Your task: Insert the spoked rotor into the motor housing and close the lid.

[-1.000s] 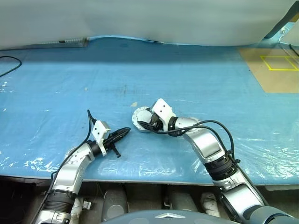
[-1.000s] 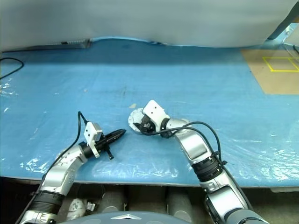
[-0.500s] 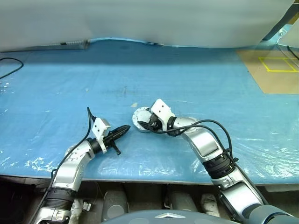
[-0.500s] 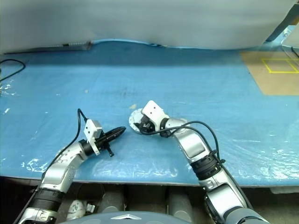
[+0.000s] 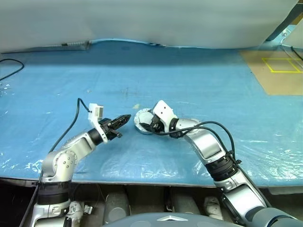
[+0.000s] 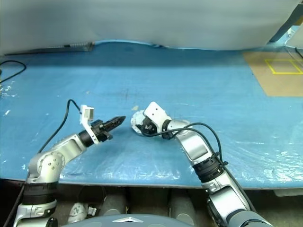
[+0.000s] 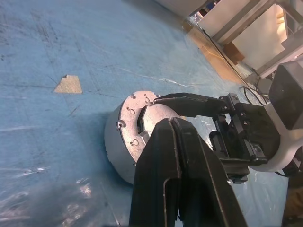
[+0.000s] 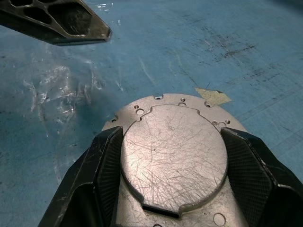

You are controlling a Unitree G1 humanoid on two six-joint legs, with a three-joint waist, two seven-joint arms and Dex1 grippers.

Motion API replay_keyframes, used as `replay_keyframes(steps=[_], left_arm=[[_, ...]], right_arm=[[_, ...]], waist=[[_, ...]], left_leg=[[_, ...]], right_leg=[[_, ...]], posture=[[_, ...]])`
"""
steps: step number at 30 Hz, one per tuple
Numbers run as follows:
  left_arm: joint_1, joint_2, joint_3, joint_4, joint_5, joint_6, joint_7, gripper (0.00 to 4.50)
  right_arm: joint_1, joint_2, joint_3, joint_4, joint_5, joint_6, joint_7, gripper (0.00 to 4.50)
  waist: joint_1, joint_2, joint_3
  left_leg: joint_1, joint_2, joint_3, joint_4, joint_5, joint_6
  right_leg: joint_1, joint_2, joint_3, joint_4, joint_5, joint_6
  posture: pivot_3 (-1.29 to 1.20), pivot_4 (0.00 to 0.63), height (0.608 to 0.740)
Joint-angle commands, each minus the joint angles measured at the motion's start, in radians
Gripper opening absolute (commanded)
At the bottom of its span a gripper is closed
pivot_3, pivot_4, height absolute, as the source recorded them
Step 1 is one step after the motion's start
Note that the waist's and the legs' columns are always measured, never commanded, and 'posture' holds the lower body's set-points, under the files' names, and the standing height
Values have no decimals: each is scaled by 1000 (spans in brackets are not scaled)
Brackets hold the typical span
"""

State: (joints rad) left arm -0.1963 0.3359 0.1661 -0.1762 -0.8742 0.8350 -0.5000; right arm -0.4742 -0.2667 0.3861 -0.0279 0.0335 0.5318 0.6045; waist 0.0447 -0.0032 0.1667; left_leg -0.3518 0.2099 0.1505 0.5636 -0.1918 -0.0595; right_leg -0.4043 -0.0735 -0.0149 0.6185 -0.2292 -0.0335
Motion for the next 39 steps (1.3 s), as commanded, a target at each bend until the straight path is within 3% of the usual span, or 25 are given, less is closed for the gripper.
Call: replay_keyframes(steps=[1,9,32,36,39], left_arm=[[-38,-26,-15,67,42,-5,37,0],[-82,-57,-84,160,149,-56,-7,0],[-93,-50,-164,200,258,-37,-47,0],[-104,-51,-173,209,272,-33,-62,0],[-109,-49,-170,213,278,-33,-71,0]], right_arm=[[26,-13,14,50,-35,31,-14,2925],[24,-12,8,49,-34,34,-17,2925],[16,2,-14,70,-24,-7,-22,2925],[12,26,-63,80,-4,-34,-48,4286],[17,54,-112,53,48,-55,-39,4483]], waist=[[0,0,0],[0,0,0],[3,3,-3],[3,3,-3],[6,3,-3]], left_leg=[[0,0,0,-1,0,0],[0,0,0,-1,0,0],[2,-2,-1,-5,-1,2],[1,-3,-1,-6,-2,3],[0,-3,-1,-7,-2,3]], right_leg=[[0,0,0,-1,0,0],[0,0,0,-2,0,1],[5,-1,0,-9,-4,9],[5,-1,1,-11,-3,9],[4,-1,1,-12,-3,9]], posture=[[0,150,740],[0,150,740],[0,150,740],[0,150,740],[0,150,740]])
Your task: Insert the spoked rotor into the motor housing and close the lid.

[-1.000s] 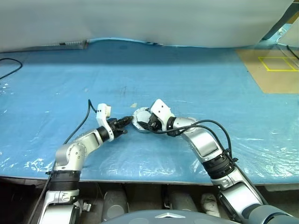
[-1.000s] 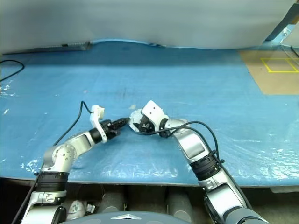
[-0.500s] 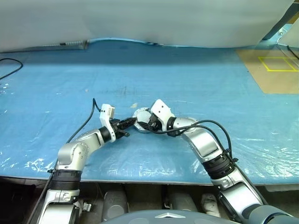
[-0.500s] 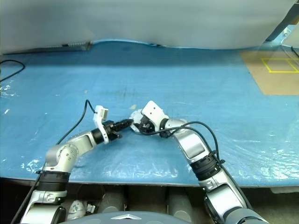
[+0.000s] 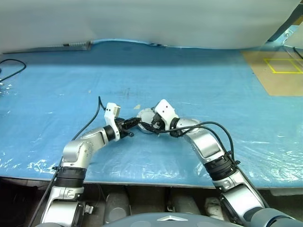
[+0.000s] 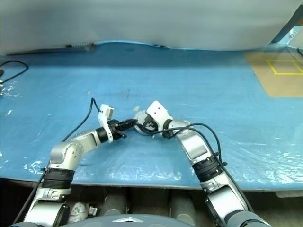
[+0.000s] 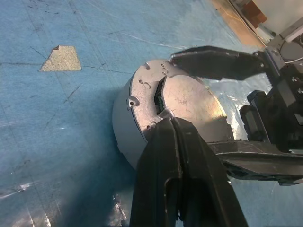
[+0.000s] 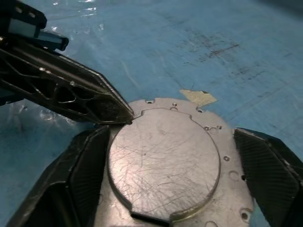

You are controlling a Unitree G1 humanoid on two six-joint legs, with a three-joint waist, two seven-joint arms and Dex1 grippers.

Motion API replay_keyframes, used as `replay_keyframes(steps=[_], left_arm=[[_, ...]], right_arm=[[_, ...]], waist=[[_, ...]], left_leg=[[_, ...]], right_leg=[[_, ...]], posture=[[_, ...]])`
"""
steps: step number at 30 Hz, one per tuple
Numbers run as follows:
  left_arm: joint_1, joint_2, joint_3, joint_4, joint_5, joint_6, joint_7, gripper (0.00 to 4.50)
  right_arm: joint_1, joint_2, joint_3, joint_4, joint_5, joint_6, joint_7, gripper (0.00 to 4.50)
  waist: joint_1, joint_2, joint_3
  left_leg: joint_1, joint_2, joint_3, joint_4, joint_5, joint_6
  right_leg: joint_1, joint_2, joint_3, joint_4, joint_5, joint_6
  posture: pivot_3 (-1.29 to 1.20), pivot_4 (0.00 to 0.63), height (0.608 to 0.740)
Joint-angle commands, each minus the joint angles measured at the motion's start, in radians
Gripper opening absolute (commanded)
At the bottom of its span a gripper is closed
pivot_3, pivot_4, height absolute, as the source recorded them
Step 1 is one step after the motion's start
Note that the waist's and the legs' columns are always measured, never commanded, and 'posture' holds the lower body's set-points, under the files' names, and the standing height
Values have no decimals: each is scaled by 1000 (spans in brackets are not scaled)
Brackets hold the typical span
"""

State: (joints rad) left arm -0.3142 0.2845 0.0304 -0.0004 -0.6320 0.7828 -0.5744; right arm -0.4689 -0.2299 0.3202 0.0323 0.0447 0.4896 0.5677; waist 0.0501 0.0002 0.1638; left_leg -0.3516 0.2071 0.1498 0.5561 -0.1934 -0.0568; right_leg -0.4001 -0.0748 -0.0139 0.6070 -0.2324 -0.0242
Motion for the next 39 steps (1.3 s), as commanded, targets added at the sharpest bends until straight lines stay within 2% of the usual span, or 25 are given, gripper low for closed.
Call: replay_keyframes(steps=[1,6,14,39], left_arm=[[8,4,-34,38,37,20,0,0],[8,9,-35,33,42,24,-11,0],[7,5,-41,30,58,24,-29,0],[-47,-25,-26,18,76,-29,-43,0]], right_arm=[[14,29,-67,-32,71,-12,9,4483],[35,43,-119,-128,187,18,82,4483],[67,-30,-134,-211,263,40,190,4483],[79,-30,-164,-149,240,12,98,4483]], waist=[[0,0,0],[0,0,0],[2,0,0],[18,0,0]], left_leg=[[-1,0,0,-1,1,-2],[-7,0,0,-4,2,-3],[-12,0,-2,-8,2,-3],[-11,0,-2,-3,2,-3]], right_leg=[[-1,0,0,-1,1,-2],[-7,0,0,-2,3,-5],[-10,1,-4,-2,3,-4],[-7,0,-4,-2,3,-5]], posture=[[0,150,740],[0,150,740],[0,150,740],[0,150,740]])
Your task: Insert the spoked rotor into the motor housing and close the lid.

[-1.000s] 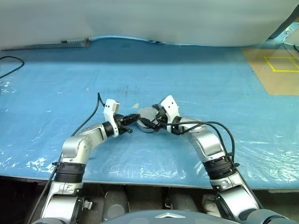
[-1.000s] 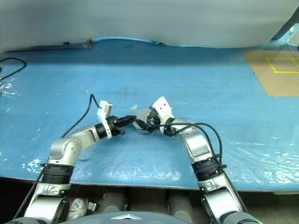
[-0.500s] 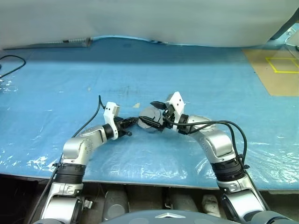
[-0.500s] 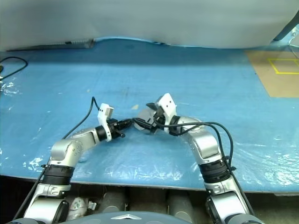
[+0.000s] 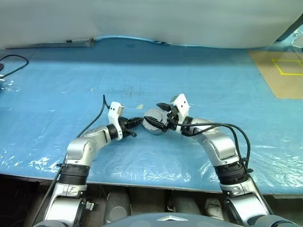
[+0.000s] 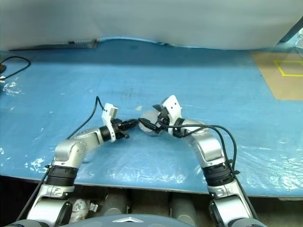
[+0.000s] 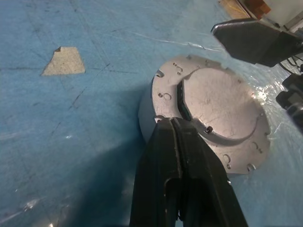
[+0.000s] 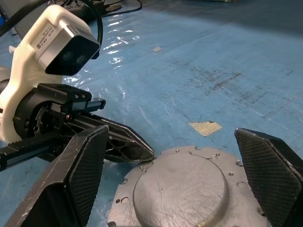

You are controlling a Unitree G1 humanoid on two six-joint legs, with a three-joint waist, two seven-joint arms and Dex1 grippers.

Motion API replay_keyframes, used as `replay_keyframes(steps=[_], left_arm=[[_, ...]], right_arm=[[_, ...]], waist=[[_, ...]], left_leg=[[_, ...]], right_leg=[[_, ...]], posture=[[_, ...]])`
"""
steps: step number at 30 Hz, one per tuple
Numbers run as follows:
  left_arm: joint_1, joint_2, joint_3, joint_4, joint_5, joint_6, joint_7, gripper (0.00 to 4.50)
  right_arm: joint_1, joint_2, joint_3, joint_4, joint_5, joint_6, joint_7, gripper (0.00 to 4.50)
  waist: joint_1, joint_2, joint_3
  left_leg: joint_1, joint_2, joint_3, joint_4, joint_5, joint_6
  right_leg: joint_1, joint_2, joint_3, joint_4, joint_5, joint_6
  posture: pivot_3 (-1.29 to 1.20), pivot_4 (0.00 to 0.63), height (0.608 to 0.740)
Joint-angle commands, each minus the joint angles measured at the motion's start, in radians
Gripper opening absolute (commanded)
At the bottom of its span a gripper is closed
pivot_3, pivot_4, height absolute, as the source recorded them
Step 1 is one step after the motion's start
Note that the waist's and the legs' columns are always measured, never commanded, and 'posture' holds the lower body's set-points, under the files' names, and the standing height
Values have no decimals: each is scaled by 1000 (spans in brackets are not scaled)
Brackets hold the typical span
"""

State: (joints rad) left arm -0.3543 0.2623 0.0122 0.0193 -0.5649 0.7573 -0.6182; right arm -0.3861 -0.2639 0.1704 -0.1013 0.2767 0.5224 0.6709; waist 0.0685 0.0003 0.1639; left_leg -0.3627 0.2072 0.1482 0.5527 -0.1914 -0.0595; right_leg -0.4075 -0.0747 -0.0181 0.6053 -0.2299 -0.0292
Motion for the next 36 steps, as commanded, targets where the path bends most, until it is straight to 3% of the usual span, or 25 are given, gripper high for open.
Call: replay_keyframes(steps=[1,16,31,36], left_arm=[[-8,-4,-9,-5,8,-1,0,0],[9,43,-94,-61,20,36,-60,0],[0,38,-86,-32,36,23,-50,0],[2,37,-86,-30,37,18,-50,0]], right_arm=[[-2,3,-14,-16,8,-22,-7,4483],[13,-11,-74,-27,33,9,-37,4483],[-14,17,-209,82,63,174,-202,4483],[-26,26,-264,122,146,315,-210,4483]], waist=[[0,0,0],[1,0,0],[1,0,0],[1,0,0]], left_leg=[[0,0,0,0,0,0],[0,0,0,0,0,0],[0,0,0,1,0,0],[2,0,0,2,0,0]], right_leg=[[0,0,0,0,0,0],[0,0,0,0,0,0],[0,0,0,1,0,0],[2,0,0,1,0,0]], posture=[[0,150,740],[0,150,740],[0,150,740],[0,150,740]])
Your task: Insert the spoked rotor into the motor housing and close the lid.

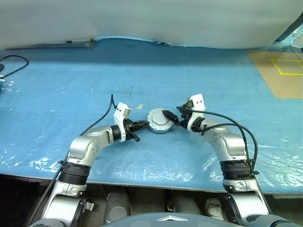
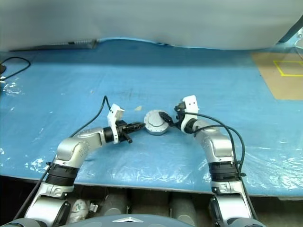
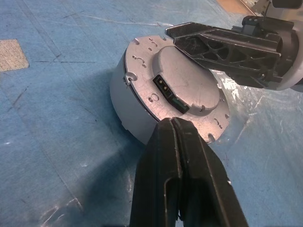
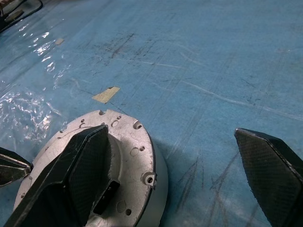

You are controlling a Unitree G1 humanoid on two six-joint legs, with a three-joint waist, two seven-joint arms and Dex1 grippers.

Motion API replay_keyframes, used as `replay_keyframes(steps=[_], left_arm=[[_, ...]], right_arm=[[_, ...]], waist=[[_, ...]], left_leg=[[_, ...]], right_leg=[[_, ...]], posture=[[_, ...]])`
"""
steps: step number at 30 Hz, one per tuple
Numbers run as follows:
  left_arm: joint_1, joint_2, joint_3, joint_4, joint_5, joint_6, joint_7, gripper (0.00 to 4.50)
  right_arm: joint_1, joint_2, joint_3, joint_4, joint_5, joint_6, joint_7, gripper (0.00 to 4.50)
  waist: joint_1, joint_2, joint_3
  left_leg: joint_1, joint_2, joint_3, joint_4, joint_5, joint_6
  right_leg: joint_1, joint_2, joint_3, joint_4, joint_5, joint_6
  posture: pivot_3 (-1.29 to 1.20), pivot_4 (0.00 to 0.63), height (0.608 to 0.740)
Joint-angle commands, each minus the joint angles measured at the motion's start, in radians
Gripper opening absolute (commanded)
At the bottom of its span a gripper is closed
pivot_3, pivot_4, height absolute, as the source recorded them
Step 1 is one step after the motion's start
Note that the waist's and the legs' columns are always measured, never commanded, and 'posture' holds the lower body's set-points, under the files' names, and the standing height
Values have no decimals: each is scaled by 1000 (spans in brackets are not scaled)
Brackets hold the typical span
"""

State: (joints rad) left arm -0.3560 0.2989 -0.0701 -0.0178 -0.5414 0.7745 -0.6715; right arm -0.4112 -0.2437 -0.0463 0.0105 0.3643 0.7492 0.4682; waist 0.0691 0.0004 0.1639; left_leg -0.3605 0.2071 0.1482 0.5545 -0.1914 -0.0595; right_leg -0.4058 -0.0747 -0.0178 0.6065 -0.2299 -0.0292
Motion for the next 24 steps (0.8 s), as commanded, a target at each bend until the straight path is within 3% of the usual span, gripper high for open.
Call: replay_keyframes(steps=[1,7,16,19,24], left_arm=[[4,0,-4,7,13,0,3,0],[6,-1,-3,10,13,-3,2,0],[5,-3,-6,17,14,-9,-2,0],[9,-4,-7,17,17,-11,-1,0],[17,-4,-2,15,18,-12,-1,0]], right_arm=[[-2,11,-66,6,95,141,-4,4483],[-2,39,-159,-1,252,377,-21,4483],[-48,144,-360,98,406,551,-124,4483],[-68,158,-407,136,437,590,-150,3893],[-63,152,-454,170,484,643,-152,2178]], waist=[[1,0,0],[1,0,0],[1,0,0],[1,0,0],[2,1,0]], left_leg=[[0,0,0,0,0,0],[0,0,0,0,0,0],[3,0,0,0,0,0],[3,0,0,0,0,0],[3,0,0,-2,0,0]], right_leg=[[0,0,0,0,0,0],[0,0,0,0,0,0],[2,0,0,0,0,0],[2,0,0,0,0,0],[2,0,0,-1,0,0]], posture=[[0,150,740],[0,150,740],[0,150,740],[0,150,740],[0,150,740]])
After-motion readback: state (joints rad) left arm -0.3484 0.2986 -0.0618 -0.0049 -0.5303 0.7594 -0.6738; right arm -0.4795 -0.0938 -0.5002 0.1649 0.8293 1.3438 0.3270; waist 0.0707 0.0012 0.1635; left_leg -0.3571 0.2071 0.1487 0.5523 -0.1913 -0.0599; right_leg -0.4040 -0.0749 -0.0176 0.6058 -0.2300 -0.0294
